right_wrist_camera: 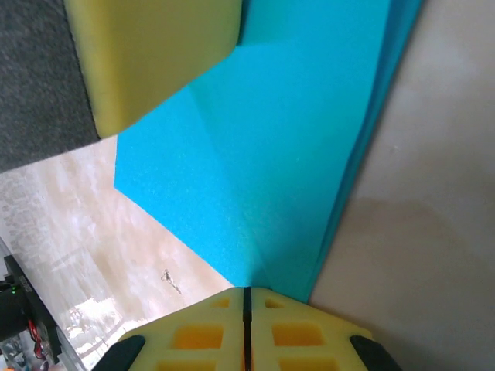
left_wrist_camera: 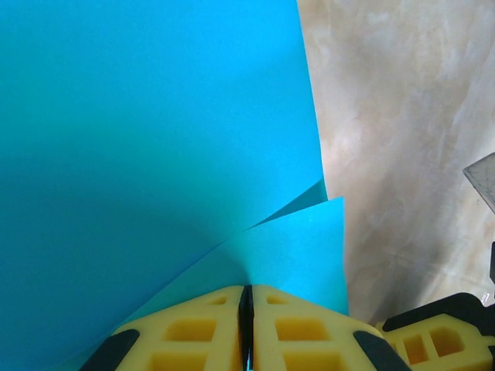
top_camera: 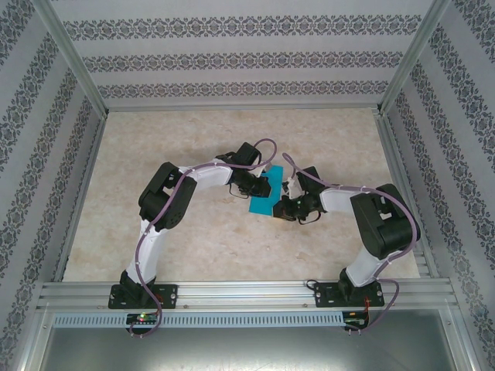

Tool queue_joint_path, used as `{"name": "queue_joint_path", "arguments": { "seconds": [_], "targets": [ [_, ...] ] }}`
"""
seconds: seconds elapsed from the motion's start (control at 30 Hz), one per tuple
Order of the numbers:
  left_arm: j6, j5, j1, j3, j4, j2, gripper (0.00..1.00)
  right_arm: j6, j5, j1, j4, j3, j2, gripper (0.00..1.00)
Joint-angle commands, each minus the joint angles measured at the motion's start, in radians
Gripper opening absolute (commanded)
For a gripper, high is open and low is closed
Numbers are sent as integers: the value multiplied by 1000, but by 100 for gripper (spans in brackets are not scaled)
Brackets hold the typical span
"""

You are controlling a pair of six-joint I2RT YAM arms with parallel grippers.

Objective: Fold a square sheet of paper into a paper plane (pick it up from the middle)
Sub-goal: Fold the triangle a second time at the center of the table.

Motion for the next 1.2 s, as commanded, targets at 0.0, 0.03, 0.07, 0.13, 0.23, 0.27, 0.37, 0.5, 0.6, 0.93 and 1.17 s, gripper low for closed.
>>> {"name": "queue_joint_path", "arguments": {
  "seconds": [0.0, 0.03, 0.07, 0.13, 0.23, 0.27, 0.37, 0.5, 0.6, 0.93, 1.17],
  "targets": [
    [46, -236, -8, -87, -183, 171, 14, 22, -13, -6, -73, -32, -35, 9],
    [47, -235, -8, -87, -183, 169, 14, 38, -31, -8, -66, -26, -62, 9],
    [48, -233, -8, -87, -183, 166, 14, 51, -45, -10, -60, -13, -80, 9],
    [48, -229, -8, -86, -183, 162, 14, 85, -72, -10, -42, 27, -111, 9],
    [40, -214, -8, -84, -177, 158, 14, 122, -77, -10, -16, 87, -93, 9],
    [38, -206, -8, -83, -173, 156, 14, 128, -77, -9, -9, 102, -76, 9],
    [31, -191, -8, -84, -166, 151, 14, 132, -87, -10, 5, 142, -3, 9],
    [25, -172, -4, -87, -157, 144, 14, 123, -81, -6, 15, 174, 65, 9],
    [23, -165, -4, -80, -157, 144, 14, 103, -69, -4, 3, 191, 107, 8],
    [23, -146, 4, -67, -162, 140, 14, 76, -72, -12, 15, 115, 90, 7],
    [23, -134, 8, -64, -165, 138, 14, 63, -106, -42, -16, 90, -3, 7]
  ]
}}
